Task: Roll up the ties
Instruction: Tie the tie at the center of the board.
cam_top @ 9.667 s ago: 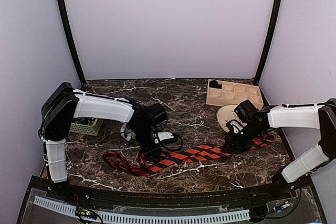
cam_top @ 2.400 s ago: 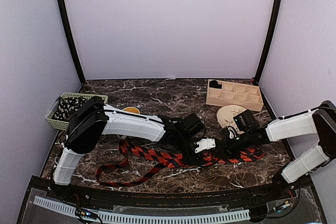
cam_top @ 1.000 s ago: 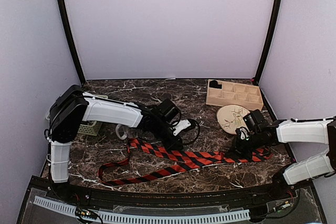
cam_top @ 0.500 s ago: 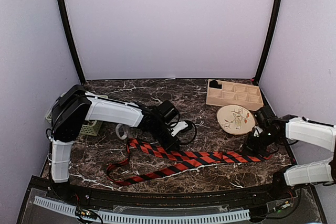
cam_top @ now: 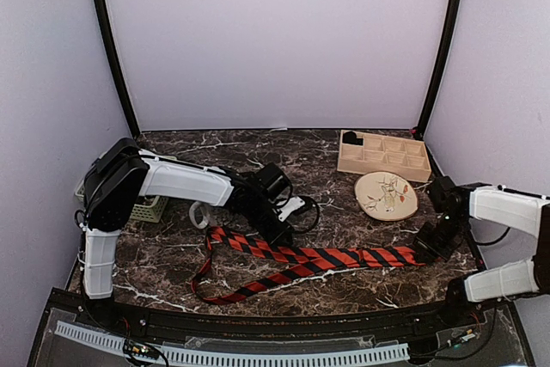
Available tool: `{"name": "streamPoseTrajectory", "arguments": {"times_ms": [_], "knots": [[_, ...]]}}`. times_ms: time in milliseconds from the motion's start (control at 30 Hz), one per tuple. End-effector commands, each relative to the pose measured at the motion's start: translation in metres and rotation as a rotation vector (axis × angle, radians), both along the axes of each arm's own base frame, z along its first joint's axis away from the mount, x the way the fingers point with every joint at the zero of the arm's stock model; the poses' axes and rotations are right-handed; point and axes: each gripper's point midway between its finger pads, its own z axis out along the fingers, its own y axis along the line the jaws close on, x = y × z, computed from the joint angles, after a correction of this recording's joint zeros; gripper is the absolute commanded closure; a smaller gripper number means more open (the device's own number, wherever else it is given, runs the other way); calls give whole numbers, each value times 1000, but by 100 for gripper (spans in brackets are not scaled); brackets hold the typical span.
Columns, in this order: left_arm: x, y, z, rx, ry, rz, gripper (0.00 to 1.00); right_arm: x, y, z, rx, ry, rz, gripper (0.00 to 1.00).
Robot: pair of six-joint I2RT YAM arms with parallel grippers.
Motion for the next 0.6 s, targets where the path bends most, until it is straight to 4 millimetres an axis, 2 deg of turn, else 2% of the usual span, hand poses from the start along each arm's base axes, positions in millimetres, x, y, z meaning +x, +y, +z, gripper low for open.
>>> {"name": "streamPoseTrajectory", "arguments": {"times_ms": [0, 200, 433, 500, 567], "knots": [[-20, 41, -35, 176, 113, 31, 100, 10, 2, -14, 1, 26, 51, 100], [-22, 32, -29, 130, 133, 17, 99, 23, -13, -21, -77, 63, 92, 100], [-24, 2, -8, 9, 189, -1, 99, 21, -41, -17, -102, 75, 21, 100], [-21, -3, 0, -7, 191, 5, 96, 22, -43, -16, -98, 74, 14, 100], [-19, -7, 13, -22, 181, -5, 84, 26, -42, -14, -83, 63, 22, 99]]}}
